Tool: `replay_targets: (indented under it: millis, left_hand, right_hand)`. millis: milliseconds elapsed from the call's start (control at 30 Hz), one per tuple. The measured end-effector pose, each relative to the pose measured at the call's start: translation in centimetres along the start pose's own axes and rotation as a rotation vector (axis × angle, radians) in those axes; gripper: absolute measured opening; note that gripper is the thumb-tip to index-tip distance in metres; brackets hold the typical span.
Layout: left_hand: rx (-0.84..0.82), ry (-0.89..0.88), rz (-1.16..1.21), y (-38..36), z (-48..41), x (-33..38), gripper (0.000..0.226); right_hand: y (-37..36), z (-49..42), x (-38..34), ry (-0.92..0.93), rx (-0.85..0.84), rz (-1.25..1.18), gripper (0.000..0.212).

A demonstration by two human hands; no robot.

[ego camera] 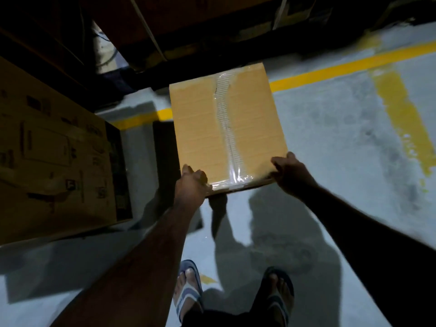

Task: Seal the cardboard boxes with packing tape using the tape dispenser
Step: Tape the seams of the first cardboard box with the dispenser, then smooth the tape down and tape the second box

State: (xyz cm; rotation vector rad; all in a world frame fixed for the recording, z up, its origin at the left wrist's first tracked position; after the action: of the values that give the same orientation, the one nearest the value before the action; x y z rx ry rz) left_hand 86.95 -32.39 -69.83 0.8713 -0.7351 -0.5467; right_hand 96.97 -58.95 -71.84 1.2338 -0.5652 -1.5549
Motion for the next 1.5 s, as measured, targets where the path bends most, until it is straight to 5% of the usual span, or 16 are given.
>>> replay_targets:
  millis: [67, 167, 200, 333, 500, 700, 900, 1167, 1500]
  left_hand:
    - [-0.063, -0.047, -0.035, 1.1, 0.3, 2.3, 0.038]
    - [-0.095, -0.079, -0.058, 4.7, 2.7, 5.5, 0.041]
    - [-0.111, -0.065, -0.018, 6.1, 4.0, 6.3, 0.045]
    - [-0.172, 0.053, 0.181, 13.1, 11.8, 7.7, 0.060]
    - [-0.149, 0.150, 0.352, 23.9, 25.1, 8.6, 0.045]
    - [0.089, 0.265, 0.527, 36.9, 38.8, 5.9, 0.043]
    - [0.401, 0.156, 0.741, 46.4, 49.3, 2.5, 0.039]
    - [0.691, 0.259, 0.925, 53.1, 60.7, -11.6, 0.030]
    - [1.010, 0.679, 1.000, 52.7, 71.6, -34.4, 0.024]
  right_hand:
    - [0.7, 0.6, -2.4, 0.029, -0.030, 0.017, 0.031]
    - [2.8, 2.7, -6.7, 0.060, -0.174, -0.001, 0.084]
    - [3.8, 3.8, -7.9, 0.064, -0.209, 0.000, 0.086]
    - [11.4, 10.4, -14.1, 0.109, -0.158, 0.003, 0.053]
    - [22.0, 20.4, -22.8, 0.206, -0.208, -0.031, 0.053]
    - [31.2, 32.1, -34.6, 0.392, -0.152, -0.154, 0.050]
    - [34.7, 44.2, -45.3, 0.588, -0.159, -0.389, 0.041]
    - [30.2, 57.6, -57.7, 0.789, -0.351, -0.513, 0.032]
    - [14.3, 70.7, -72.3, 1.006, -0.607, -0.276, 0.028]
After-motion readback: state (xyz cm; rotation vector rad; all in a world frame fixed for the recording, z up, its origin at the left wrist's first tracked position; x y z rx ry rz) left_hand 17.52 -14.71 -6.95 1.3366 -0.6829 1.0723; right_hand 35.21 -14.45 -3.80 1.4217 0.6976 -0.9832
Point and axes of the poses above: each hand's wrist, its own z-axis away from the middle knuckle, its own y-axis out of the back of the hand, x = y × z, the point moved 6 cm from there along -z, towards the middle knuckle, and after that the axes turned 9 degrees about x, right-handed, at the moved point
